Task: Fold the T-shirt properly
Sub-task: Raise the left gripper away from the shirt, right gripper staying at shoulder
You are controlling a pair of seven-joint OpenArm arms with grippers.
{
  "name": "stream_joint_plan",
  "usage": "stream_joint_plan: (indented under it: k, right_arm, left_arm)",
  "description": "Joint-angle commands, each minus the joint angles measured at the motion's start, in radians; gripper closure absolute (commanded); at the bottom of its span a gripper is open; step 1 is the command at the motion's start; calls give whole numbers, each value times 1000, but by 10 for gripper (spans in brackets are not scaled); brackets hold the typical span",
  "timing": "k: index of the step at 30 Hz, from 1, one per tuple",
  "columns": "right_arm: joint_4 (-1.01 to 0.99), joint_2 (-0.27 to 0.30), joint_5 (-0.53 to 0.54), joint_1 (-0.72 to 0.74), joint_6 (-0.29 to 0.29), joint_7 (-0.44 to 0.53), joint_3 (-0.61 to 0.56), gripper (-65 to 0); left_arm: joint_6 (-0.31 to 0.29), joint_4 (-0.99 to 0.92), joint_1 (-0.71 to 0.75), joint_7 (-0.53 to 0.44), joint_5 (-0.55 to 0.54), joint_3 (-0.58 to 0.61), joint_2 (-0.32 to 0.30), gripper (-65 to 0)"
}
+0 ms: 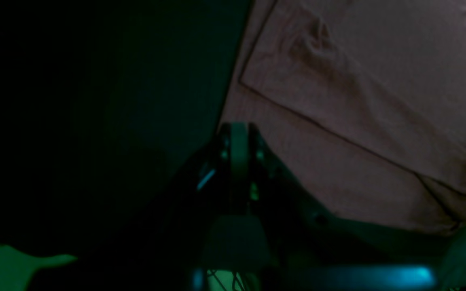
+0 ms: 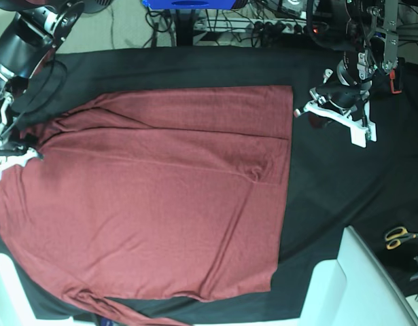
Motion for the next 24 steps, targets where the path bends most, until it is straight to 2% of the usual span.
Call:
stream_joint_plan:
  k: [1, 5, 10, 12, 15, 16, 18, 24]
  right_arm:
    - [2, 18, 8, 17, -1, 21, 1, -272]
    - [-72, 52, 8, 20, -1, 24, 4, -272]
    - [-125, 62, 8, 27, -1, 62, 4, -266]
    - [-127, 62, 8, 27, -1, 62, 2, -203]
    - [-122, 62, 8, 27, -1, 58, 2, -24]
    - [-119, 61, 8, 27, -1, 58, 4, 0]
    - [-118, 61, 8, 27, -1, 56, 7, -15]
    - [-118, 59, 8, 20, -1, 56, 9, -2]
  left_arm:
    - [-5, 15, 1, -14, -5, -4, -7, 0]
    - [-5, 15, 1, -14, -5, 2, -7, 0]
    - [-5, 14, 1, -13, -5, 3, -7, 0]
    - [-5, 14, 1, -13, -5, 3, -7, 0]
    - [-5, 14, 1, -13, -5, 3, -7, 0]
    - [-5, 14, 6, -13, -5, 3, -7, 0]
    - [-5, 14, 12, -13, -5, -1, -7, 0]
    - [-5, 14, 13, -13, -5, -3, -7, 0]
